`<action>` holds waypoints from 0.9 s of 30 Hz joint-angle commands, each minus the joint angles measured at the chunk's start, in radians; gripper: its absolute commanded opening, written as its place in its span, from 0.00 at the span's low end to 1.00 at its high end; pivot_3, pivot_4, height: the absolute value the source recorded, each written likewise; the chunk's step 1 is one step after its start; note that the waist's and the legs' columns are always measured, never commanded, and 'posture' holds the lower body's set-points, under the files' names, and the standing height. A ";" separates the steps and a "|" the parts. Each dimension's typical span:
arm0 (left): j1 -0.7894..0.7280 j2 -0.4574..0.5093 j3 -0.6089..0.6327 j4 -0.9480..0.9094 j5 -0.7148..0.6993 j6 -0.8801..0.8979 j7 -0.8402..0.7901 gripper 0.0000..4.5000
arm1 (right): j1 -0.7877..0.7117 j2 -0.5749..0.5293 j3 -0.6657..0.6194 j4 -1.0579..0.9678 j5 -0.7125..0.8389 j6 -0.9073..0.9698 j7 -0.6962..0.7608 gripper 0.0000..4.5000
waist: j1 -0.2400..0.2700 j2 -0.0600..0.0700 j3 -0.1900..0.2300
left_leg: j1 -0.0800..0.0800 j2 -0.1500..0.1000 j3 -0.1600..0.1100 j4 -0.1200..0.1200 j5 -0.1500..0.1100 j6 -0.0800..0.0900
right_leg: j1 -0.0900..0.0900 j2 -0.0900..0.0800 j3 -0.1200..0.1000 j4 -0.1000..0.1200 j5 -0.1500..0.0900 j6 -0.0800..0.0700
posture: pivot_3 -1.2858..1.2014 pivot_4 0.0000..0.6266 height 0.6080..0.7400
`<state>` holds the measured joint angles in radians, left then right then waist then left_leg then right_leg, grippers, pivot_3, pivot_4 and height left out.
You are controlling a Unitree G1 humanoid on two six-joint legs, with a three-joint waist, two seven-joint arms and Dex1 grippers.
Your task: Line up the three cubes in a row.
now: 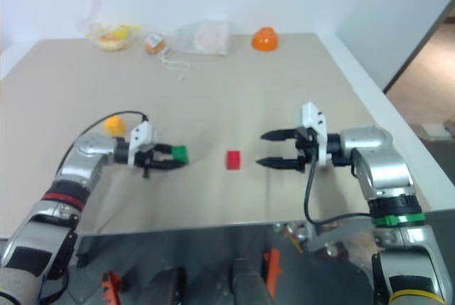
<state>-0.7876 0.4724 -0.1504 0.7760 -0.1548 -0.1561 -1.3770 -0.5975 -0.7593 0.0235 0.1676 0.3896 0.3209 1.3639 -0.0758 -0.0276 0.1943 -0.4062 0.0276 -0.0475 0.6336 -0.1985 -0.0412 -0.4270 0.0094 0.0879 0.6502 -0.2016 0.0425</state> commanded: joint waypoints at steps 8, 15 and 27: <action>-0.125 -0.072 -0.026 0.143 0.054 -0.053 -0.081 0.29 | 0.038 -0.015 -0.050 -0.087 0.033 0.023 -0.050 0.80 | 0.001 0.000 0.000 | 0.000 0.000 0.000 0.000 0.000 0.000 | 0.000 0.000 0.001 0.000 0.000 0.001 | 0.52 0.24 1.00; -0.142 -0.096 -0.031 0.183 0.076 -0.076 -0.092 0.29 | 0.062 -0.014 -0.051 -0.112 0.039 0.031 -0.068 0.80 | 0.001 0.000 0.000 | 0.000 0.000 0.000 0.001 0.000 0.000 | 0.000 0.000 0.001 0.000 0.000 0.001 | 0.52 0.24 1.00; -0.131 -0.109 -0.021 0.224 0.086 -0.127 -0.087 0.40 | 0.066 -0.015 -0.051 -0.112 0.037 0.034 -0.082 0.80 | 0.001 0.000 0.000 | 0.000 -0.001 0.000 0.002 0.000 0.000 | 0.002 0.000 0.002 0.000 0.001 0.002 | 0.52 0.24 1.00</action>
<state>-0.9213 0.3650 -0.1797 1.0012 -0.0754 -0.2652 -1.4538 -0.5234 -0.7607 0.0016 0.0921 0.4089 0.3532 1.2825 -0.0750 -0.0276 0.1942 -0.4062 0.0266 -0.0474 0.6358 -0.1986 -0.0409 -0.4255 0.0095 0.0905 0.6502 -0.2005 0.0446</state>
